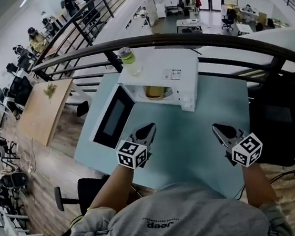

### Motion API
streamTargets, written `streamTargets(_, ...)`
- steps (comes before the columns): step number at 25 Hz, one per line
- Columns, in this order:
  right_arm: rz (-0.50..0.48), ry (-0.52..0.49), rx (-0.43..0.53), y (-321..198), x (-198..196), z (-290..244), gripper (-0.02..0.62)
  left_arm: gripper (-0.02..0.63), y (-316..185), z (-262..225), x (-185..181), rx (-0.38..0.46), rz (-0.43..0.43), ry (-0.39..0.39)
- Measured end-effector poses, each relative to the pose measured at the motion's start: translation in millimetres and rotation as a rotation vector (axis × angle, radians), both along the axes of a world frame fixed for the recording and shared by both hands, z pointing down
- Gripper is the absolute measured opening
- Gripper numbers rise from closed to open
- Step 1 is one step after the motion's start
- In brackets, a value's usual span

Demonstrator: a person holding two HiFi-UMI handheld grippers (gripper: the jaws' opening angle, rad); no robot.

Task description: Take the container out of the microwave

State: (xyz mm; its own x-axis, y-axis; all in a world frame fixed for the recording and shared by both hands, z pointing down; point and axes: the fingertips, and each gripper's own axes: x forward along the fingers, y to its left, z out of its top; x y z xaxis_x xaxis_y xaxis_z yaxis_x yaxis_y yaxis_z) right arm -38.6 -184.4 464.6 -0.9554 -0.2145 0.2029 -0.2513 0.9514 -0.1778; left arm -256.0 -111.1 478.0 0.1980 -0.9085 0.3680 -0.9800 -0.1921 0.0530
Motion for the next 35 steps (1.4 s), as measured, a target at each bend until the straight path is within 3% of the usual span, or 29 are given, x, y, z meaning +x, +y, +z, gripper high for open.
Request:
streamTargets(11,0.050,0.069,-0.012,-29,-66,32,0.017,0.021,-43,44,-66,-0.058,0.025,-0.125)
streamTargets(15,0.054,0.079,-0.013,-38,-81,44,0.017,0.080,-59,63,-78,-0.089,0.038,-0.181)
streamTargets(24,0.061,0.088,-0.028,-50,-117,79,0.017,0.175,-109,110,-97,-0.206,0.117,-0.394)
streamTargets(28,0.066,0.087,-0.053,-52,-134,98,0.017,0.187,-129,134,-102,-0.243,0.174,-0.524)
streamTargets(35,0.055,0.100,-0.088,-48,-153,127,0.017,0.202,-148,169,-106,-0.291,0.255,-0.679)
